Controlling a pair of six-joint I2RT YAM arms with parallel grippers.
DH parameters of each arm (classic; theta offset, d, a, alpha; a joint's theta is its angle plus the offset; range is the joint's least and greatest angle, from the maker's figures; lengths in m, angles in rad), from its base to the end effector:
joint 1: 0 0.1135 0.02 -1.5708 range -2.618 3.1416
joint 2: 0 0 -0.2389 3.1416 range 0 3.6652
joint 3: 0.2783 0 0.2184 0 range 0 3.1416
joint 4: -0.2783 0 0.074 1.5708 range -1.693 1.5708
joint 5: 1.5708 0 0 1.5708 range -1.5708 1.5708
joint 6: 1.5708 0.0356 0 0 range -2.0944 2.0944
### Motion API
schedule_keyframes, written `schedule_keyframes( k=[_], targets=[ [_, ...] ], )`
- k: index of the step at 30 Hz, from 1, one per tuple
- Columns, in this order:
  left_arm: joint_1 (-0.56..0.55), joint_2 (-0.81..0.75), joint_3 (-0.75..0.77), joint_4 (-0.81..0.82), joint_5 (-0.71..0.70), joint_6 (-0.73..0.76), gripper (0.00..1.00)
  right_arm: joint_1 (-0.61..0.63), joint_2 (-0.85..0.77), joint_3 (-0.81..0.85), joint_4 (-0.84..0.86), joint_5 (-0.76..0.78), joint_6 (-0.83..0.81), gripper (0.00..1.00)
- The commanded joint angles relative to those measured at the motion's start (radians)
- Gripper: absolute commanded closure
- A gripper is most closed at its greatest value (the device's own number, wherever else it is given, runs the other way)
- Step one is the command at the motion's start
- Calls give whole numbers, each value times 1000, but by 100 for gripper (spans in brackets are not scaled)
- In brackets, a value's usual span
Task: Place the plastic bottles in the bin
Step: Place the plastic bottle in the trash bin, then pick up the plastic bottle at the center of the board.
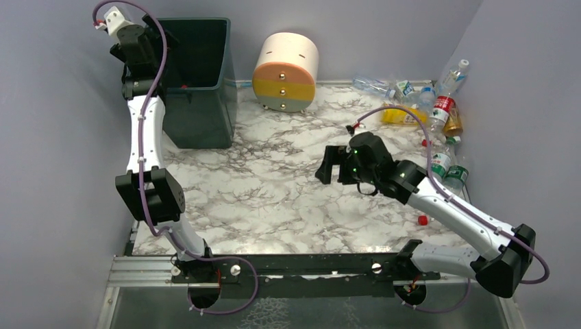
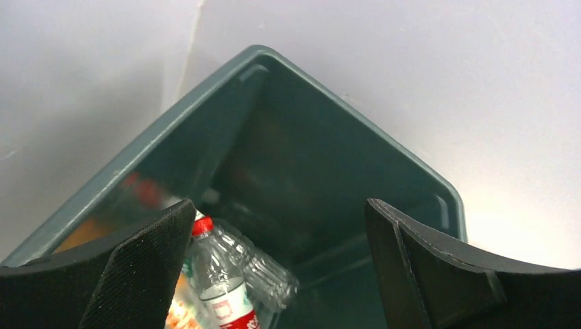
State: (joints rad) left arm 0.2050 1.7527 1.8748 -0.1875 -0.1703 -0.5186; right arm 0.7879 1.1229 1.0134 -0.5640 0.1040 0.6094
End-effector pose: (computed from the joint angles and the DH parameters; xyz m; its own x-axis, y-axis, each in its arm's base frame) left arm 0.3642 0.0819 0.4265 0.1259 -0.4728 -0.8721 -0.3498 0.8015 -0.4850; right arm 0.1559 0.1515 0.2973 -0.7315 0.0719 -0.6780 -0.2794 0.8755 0.3943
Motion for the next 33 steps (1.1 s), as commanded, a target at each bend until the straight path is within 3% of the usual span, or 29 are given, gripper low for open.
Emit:
schedule_keyframes(
  k=[1,7,12,18,26,33],
  targets=[
    [9,-30,70,-22,148,15,1,-110,32,53,-43,30,8,1],
    [7,-61,121,-82,334,-2,1,-384,102,71,-4,-40,-28,1],
    [1,-167,27,-84,521,-34,1,-581,224,151,44,-88,15,1],
    [-78,-357,-243,-51,636,-50,1,-643,423,300,123,30,21,1],
    [-258,-581,-644,-35,595,-28,1,-745,729,535,170,55,-8,1],
    [-308,-710,-910,-67,588,21,1,-790,835,556,404,24,-59,0]
  ],
)
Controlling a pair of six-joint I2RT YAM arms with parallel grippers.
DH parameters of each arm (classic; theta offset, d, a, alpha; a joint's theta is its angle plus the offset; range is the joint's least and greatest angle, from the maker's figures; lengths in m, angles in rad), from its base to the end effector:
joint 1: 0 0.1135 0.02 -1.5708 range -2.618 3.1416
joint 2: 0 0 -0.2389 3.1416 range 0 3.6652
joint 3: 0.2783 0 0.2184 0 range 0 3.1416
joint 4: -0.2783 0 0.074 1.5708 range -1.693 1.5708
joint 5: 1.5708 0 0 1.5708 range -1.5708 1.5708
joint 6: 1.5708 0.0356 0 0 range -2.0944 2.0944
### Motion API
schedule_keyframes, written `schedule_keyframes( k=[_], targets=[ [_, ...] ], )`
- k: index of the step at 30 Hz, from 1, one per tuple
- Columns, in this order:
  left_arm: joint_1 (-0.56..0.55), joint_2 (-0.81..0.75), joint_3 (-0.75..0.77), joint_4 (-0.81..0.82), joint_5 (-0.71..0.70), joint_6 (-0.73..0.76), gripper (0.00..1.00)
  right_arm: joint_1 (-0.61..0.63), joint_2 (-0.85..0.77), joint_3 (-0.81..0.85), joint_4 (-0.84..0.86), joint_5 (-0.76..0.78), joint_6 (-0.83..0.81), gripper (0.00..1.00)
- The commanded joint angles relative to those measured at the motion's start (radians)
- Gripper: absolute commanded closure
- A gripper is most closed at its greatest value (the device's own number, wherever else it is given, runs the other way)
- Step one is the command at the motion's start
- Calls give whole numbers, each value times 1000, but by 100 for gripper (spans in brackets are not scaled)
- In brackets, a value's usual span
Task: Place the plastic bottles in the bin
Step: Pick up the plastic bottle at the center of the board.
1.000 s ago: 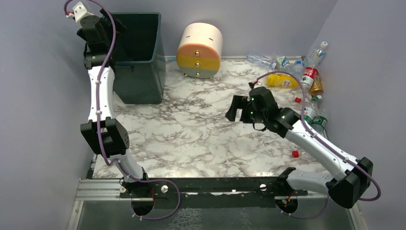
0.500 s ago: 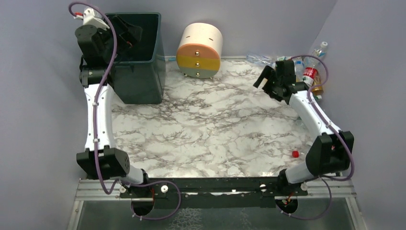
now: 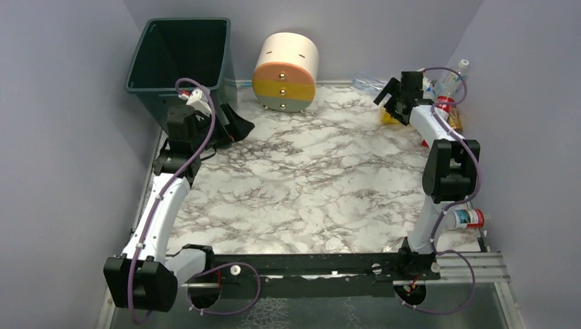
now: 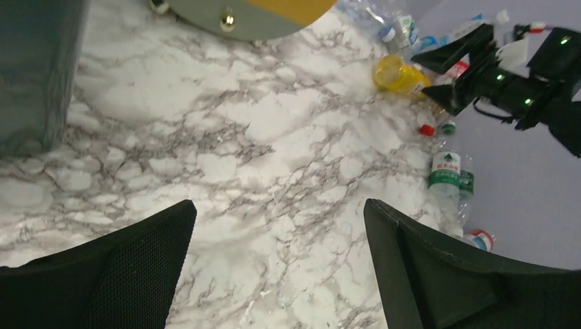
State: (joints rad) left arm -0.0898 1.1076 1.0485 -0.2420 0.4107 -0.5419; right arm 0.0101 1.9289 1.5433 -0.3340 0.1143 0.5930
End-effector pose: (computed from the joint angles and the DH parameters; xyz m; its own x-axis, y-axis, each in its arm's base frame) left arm 0.2261 -0.0346 0.3431 -0.4913 -0.4305 -0.7571 0.2435 0.7667 -0.5940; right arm 0.4032 0.0000 0.2418 -0.5042 0.5501 -0.6657 0.4311 0.8282 0.3580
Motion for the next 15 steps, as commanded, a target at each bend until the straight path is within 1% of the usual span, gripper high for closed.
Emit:
schedule_keyframes(
  k=[1,4,8,13,15],
  targets=[
    [-14,-73,-108,-18,9,48,1,-12,47,40,184,21,-49,0],
    [-29,-99,-171,-21,8,42,1,-13,113,92,190,36,-67,0],
    [-63,-121,-200,-23,-4,34,1,-13,166,100,262,16,-98,0],
    [-93,-118,-192,-38,-24,45,1,-21,290,241,145,16,-100,0],
    [-100,-116,-191,-44,-30,46,1,-25,326,274,120,-2,-105,0]
  ],
)
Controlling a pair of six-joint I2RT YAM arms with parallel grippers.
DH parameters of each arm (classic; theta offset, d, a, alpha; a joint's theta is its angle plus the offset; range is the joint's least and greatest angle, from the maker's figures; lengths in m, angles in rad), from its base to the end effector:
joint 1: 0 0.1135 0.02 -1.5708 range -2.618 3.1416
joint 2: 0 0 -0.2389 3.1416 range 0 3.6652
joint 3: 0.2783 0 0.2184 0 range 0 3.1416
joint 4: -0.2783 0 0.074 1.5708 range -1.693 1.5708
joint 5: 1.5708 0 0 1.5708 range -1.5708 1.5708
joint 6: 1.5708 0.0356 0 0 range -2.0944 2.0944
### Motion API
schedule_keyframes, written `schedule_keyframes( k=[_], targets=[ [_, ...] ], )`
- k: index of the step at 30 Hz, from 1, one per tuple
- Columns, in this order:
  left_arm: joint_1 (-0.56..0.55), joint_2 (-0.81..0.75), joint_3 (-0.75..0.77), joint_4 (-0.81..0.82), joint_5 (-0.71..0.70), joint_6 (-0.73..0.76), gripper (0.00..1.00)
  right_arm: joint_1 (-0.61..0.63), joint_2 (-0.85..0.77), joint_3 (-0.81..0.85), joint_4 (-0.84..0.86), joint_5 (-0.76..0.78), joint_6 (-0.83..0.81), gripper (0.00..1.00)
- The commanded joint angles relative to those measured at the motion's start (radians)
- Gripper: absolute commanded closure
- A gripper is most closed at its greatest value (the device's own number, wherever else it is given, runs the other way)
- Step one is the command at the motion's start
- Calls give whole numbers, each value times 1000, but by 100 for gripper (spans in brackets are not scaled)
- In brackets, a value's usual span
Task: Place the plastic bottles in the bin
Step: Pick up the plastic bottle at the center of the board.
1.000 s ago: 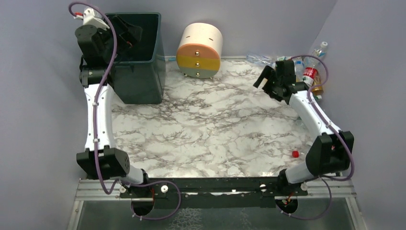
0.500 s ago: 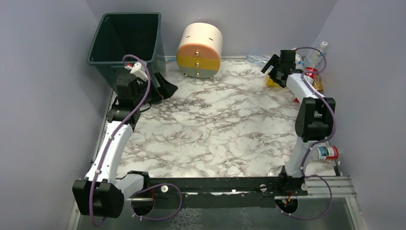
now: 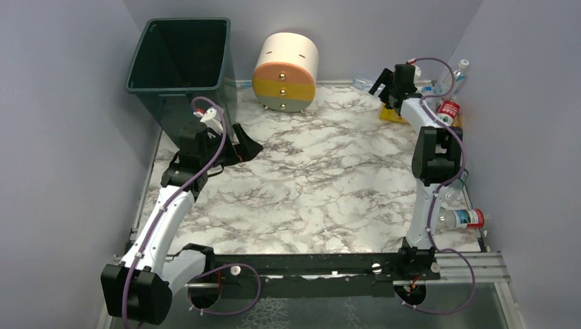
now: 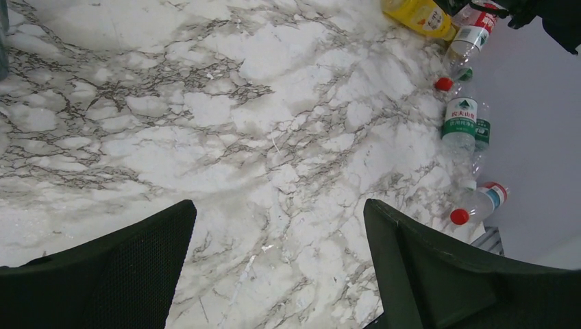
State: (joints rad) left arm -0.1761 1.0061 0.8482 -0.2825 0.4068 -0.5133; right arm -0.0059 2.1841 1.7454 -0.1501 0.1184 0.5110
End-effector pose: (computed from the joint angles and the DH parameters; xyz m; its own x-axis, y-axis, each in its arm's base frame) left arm 0.1998 -0.0499 0.2961 -0.6177 -0.3481 -0.7052 0.2410 0.7697 -0.5911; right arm 0.4640 -0.0069 0.2133 -0.4335 0.4882 -0.7575 0.3624 0.8640 0.3495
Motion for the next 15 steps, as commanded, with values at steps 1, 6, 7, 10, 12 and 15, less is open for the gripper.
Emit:
schedule_keyframes(
  k=[1,6,7,10,12,15],
  targets=[
    [-17,-14,9,-3,-29,18,1,-9,81,81,-70,-16,-32,0],
    [-41,9,14,2,-44,12,1,-9,77,60,-90,-68,-48,0],
    [-50,16,16,4,-48,8,1,-9,70,48,-90,-73,-48,0],
    [-78,26,28,7,-67,3,1,-8,49,8,-108,-99,-43,1],
    [-98,32,33,10,-79,-2,1,-9,14,-51,-93,-122,-42,1],
    [-134,39,37,16,-103,-11,1,-1,-68,-173,-30,-157,-50,2]
  ],
)
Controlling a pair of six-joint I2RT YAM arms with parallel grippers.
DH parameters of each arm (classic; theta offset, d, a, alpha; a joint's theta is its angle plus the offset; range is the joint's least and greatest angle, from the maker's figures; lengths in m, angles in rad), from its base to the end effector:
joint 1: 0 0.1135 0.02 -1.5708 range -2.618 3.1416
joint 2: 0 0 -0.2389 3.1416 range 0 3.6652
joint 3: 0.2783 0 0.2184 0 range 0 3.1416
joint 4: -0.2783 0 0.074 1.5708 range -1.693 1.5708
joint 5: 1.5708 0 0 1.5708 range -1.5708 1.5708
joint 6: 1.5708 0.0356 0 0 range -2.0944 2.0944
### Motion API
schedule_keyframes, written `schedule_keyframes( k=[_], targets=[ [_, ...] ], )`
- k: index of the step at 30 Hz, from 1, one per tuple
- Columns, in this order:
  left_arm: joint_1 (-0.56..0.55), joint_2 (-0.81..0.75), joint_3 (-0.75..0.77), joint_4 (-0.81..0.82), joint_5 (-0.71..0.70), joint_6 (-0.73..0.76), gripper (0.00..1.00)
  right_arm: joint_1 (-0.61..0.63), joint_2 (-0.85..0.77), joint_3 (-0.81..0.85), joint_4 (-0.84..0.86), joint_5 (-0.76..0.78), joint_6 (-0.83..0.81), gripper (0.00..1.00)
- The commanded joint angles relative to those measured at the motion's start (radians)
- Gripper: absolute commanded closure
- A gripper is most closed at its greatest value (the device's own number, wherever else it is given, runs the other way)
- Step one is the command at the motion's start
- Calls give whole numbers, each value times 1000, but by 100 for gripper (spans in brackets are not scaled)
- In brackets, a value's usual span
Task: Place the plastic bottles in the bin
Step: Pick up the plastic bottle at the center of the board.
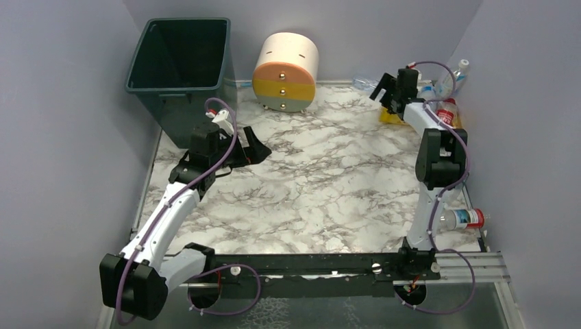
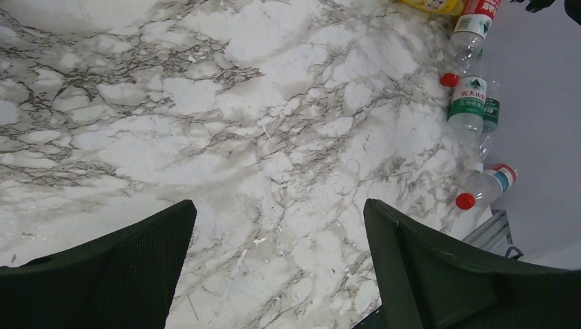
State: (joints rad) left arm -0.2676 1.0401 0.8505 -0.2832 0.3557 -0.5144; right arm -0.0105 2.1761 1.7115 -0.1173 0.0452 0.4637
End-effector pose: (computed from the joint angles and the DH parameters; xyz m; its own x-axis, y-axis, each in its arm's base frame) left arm 0.2014 -0.0681 0.2900 -0.6514 -0.2996 -0.6971 0.2600 0.7749 -0.5761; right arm 0.4620 -0.0065 0.2093 -0.4700 0.4518 -0.7583 0.2890 0.8905 0.3514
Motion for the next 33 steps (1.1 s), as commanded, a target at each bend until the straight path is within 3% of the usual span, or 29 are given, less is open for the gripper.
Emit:
schedule_keyframes(
  k=[1,8,12,17,33],
  targets=[
    [-55,9,35,19,-63,-13,1,9,-88,-170,-57,-92,-7,2],
    [-133,39,37,37,-116,-29,1,67,-403,-358,-71,-84,-59,2],
    [-167,59,39,50,-137,-34,1,64,-459,-274,-207,-8,-68,0],
    [-201,87,44,73,-153,-42,1,25,-401,-114,-361,27,32,1],
    [-241,69,48,45,-167,-35,1,-79,-26,141,-259,51,25,1]
  ],
)
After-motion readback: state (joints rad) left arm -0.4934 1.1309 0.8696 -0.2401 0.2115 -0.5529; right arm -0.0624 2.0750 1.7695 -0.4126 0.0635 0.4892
